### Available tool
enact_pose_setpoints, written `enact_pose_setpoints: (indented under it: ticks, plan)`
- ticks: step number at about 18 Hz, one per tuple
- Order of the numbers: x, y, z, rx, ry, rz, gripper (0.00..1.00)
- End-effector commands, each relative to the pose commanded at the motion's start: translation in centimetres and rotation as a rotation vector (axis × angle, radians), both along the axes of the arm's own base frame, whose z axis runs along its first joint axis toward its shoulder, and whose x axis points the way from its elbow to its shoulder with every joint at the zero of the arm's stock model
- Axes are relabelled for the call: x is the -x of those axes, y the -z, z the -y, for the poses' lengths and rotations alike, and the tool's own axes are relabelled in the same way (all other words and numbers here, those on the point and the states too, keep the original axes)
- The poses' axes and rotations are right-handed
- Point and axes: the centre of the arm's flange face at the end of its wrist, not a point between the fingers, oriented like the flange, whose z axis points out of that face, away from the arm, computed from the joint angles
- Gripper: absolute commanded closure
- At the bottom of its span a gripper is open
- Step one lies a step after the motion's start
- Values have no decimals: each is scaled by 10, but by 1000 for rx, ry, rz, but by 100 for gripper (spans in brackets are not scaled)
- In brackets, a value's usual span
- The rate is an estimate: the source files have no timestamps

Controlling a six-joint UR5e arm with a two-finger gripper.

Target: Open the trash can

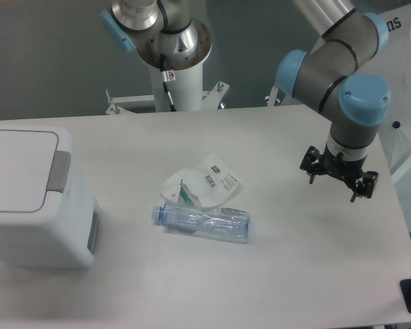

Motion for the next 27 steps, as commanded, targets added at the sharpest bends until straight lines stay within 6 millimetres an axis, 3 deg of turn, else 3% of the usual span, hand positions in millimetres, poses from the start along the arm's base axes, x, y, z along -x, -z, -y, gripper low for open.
enact_pose_setpoints:
  ticks: [5, 7, 10, 13, 19, 22, 27]
  plan:
    - [-6, -2, -4, -8, 0, 3, 0]
    - [-12, -14, -2, -19, 1, 1, 0]
    - [-28, -3, 3, -43, -21, 43, 0]
    - [-43, -25, 3, -70, -120, 21, 0]
    - [-80, -38, -38, -158, -248, 67, 0]
    - [-119, -57, -55, -186, -307, 82, 0]
    - [-173, -76, -104, -282, -403, 196, 0]
